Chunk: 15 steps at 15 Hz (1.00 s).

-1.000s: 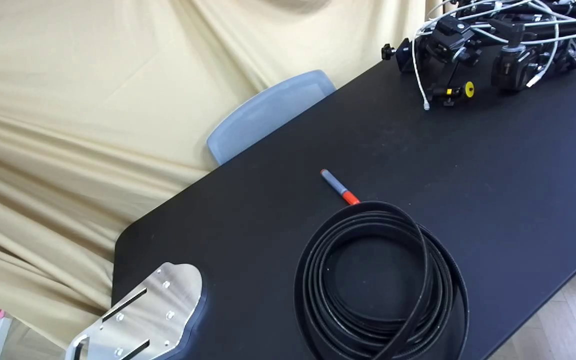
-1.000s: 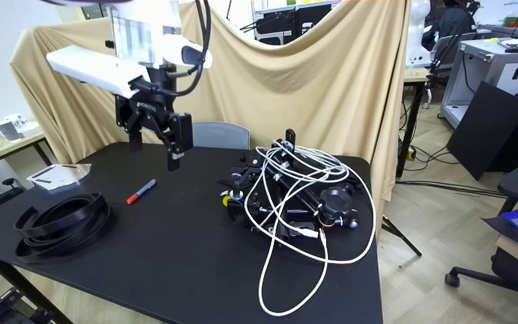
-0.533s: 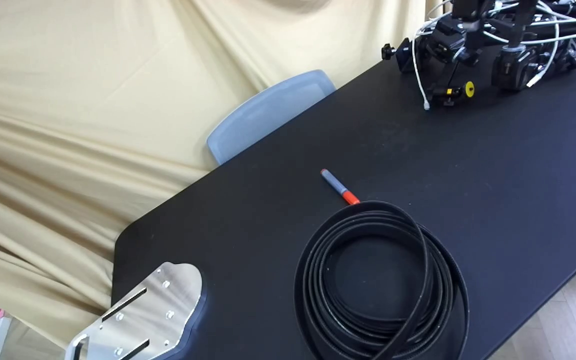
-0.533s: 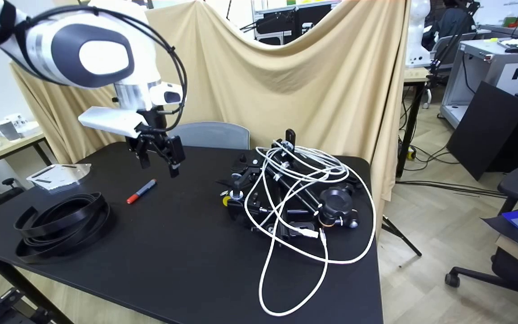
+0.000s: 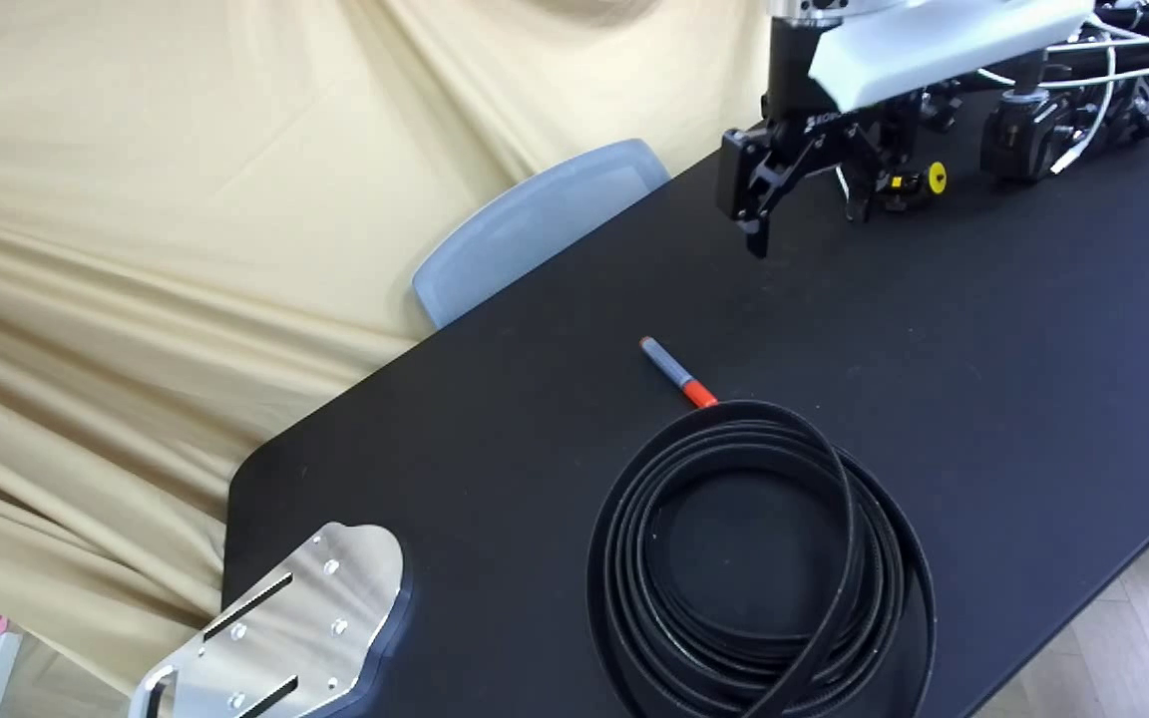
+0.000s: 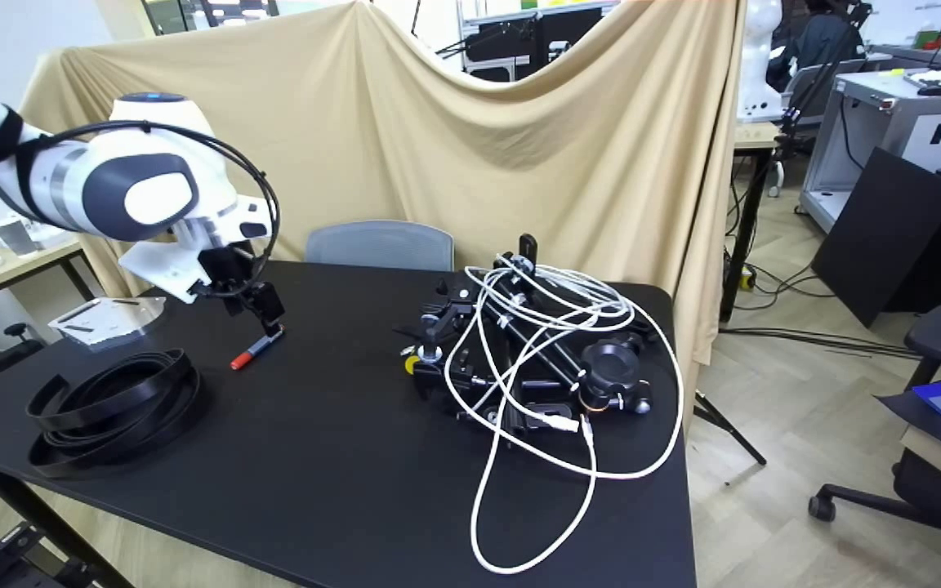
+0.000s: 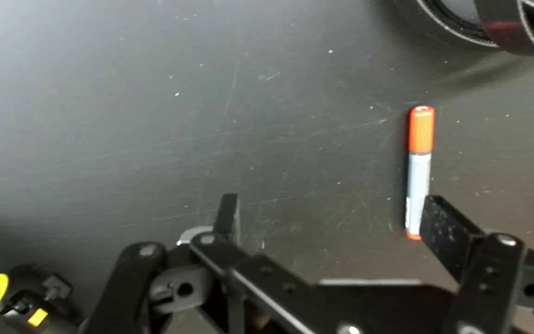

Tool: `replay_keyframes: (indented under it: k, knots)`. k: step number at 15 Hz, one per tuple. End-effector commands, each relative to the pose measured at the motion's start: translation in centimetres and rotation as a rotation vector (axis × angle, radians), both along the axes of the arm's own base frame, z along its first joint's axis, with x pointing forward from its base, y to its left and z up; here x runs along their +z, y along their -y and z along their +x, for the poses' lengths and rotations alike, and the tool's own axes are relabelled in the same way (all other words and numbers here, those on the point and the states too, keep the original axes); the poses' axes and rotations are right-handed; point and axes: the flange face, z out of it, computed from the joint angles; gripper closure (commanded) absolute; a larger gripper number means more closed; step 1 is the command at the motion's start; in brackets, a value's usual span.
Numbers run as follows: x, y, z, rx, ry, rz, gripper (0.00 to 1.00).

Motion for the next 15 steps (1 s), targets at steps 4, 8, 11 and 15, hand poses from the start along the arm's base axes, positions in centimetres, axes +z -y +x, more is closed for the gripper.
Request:
replay_keyframes:
  k: [4,8,11,15]
  knots:
    - [-2.2,-3.9,0.1,0.015,-0.028,0.009,0.0]
    - [-2.3,-3.5,0.3,0.013,-0.028,0.008,0.0]
    - [-2.3,-3.5,0.3,0.013,-0.028,0.008,0.0]
    - [-3.2,-4.0,1.3,0.044,-0.043,0.014,0.0]
